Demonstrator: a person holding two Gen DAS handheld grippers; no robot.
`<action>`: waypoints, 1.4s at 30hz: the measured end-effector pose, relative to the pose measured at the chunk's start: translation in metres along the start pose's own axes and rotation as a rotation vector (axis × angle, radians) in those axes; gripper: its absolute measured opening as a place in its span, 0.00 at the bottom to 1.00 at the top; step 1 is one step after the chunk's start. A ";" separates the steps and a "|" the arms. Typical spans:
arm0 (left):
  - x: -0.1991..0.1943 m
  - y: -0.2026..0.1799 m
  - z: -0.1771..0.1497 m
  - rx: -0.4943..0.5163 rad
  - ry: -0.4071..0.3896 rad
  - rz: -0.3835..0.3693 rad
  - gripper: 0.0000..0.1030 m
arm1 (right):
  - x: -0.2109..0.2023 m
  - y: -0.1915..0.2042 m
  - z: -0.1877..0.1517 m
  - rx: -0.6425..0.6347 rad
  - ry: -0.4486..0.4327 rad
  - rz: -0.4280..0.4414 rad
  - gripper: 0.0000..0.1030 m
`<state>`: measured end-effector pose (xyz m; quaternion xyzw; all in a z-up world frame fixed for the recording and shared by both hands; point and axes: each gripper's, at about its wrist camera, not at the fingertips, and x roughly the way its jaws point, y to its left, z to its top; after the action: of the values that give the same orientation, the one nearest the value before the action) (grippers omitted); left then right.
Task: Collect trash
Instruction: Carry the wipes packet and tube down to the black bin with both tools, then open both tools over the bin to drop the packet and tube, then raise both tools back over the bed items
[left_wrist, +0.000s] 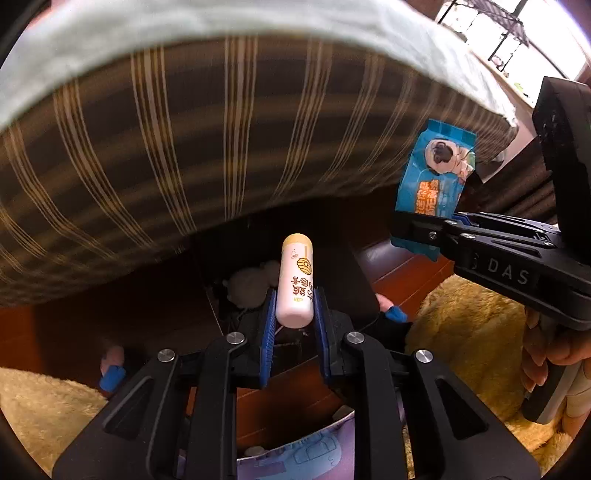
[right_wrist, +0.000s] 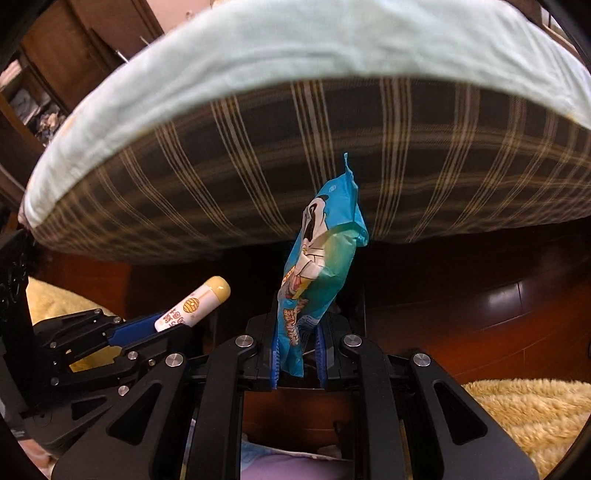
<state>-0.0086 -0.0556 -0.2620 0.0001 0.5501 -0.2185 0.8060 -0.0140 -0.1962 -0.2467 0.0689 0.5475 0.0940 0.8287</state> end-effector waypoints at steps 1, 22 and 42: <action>0.003 0.001 -0.001 -0.002 0.007 0.003 0.18 | 0.005 0.001 -0.002 -0.008 0.013 0.000 0.16; 0.039 0.015 -0.003 -0.046 0.094 -0.006 0.21 | 0.037 -0.012 0.015 0.020 0.083 0.000 0.37; -0.068 0.018 0.023 -0.051 -0.110 0.079 0.88 | -0.081 -0.045 0.066 0.088 -0.179 0.042 0.90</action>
<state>-0.0020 -0.0210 -0.1969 -0.0107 0.5098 -0.1724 0.8428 0.0194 -0.2590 -0.1580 0.1248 0.4733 0.0804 0.8683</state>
